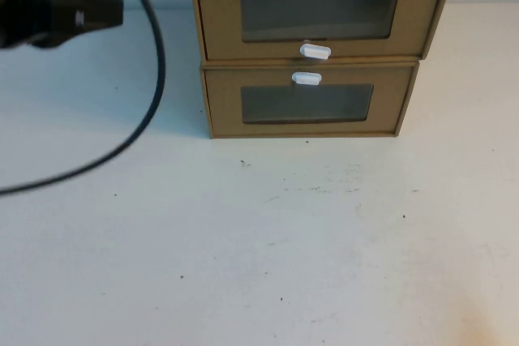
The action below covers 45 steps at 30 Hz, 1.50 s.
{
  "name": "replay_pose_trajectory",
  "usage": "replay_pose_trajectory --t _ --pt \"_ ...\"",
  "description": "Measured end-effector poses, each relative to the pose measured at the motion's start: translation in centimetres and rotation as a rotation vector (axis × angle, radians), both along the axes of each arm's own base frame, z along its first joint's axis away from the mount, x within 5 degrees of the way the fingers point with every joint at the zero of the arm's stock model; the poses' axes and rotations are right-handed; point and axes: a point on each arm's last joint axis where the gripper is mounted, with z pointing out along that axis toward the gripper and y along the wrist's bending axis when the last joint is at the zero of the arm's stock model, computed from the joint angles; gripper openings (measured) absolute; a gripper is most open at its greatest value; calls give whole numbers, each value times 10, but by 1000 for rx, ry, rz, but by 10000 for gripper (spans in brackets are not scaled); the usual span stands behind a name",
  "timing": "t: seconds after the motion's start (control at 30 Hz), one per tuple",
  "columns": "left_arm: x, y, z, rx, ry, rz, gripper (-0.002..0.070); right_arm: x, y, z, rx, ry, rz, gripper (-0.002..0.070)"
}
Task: Open the shoe box
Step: 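Pull the top drawer of the cardboard box fully open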
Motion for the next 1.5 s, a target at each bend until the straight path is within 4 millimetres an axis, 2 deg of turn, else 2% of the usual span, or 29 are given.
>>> replay_pose_trajectory --t 0.1,0.3,0.5,0.63,0.83,1.03,1.3,1.5 --pt "32 -7 16 -19 13 -75 -4 0 0 0 0 0 0 -14" --pt "93 -21 37 -37 3 -165 -4 0 0 0 0 0 0 -13" --pt "133 -61 47 -65 -39 -259 -4 0 0 0 1 0 0 -14" --pt "154 -90 44 -101 -58 -300 -4 0 0 0 1 0 0 -14" --pt "176 -115 17 -115 -12 -323 -4 0 0 0 4 0 0 -14" --pt "193 -124 -14 -94 51 -323 -4 0 0 0 4 0 0 -13" --pt "202 -124 -27 -52 67 -287 -4 0 0 0 8 0 1 -14" --pt "205 -122 -27 -32 45 -256 -4 0 0 0 8 0 1 -14"
